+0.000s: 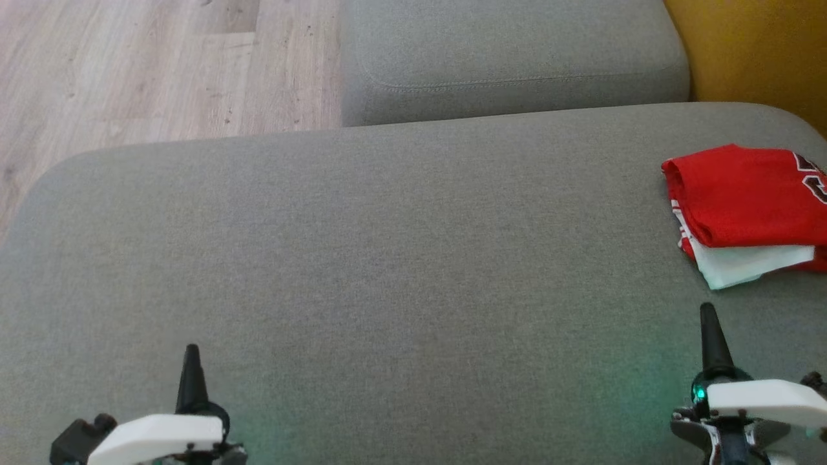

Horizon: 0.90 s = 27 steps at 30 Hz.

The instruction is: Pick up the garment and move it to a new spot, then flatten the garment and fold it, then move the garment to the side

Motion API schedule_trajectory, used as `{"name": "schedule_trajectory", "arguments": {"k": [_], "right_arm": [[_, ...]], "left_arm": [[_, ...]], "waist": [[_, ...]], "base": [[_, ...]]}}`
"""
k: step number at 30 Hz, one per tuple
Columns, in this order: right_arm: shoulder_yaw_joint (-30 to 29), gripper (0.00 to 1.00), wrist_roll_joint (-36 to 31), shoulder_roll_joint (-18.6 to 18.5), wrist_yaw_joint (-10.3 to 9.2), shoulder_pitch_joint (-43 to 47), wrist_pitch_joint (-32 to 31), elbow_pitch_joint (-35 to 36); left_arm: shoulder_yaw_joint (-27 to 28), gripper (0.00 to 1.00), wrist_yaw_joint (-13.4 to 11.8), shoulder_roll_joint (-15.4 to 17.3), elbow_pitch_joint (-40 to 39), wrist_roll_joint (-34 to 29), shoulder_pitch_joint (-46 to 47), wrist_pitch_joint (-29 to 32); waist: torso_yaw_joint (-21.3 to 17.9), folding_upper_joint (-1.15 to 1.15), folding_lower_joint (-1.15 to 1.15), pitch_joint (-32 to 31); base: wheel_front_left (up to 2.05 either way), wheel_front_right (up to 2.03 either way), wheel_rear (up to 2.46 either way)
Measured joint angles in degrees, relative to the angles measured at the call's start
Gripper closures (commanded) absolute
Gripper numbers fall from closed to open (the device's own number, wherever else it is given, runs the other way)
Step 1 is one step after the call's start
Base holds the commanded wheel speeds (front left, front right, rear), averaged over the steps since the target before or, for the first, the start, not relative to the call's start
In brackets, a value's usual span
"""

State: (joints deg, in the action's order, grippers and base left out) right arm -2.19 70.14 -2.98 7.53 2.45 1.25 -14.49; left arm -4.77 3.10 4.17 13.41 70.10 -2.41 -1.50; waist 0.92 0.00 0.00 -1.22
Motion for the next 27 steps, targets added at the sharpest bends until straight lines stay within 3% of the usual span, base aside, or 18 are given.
{"name": "schedule_trajectory", "arguments": {"k": [27], "right_arm": [[-2.27,1.0,16.9,-0.09,0.0,-3.3,-4.17,-0.97]], "left_arm": [[4.9,1.0,2.8,-0.05,1.46,17.42,3.47,4.23]], "waist": [[-0.68,0.0,0.0,1.05]], "base": [[0.0,0.0,0.0]]}}
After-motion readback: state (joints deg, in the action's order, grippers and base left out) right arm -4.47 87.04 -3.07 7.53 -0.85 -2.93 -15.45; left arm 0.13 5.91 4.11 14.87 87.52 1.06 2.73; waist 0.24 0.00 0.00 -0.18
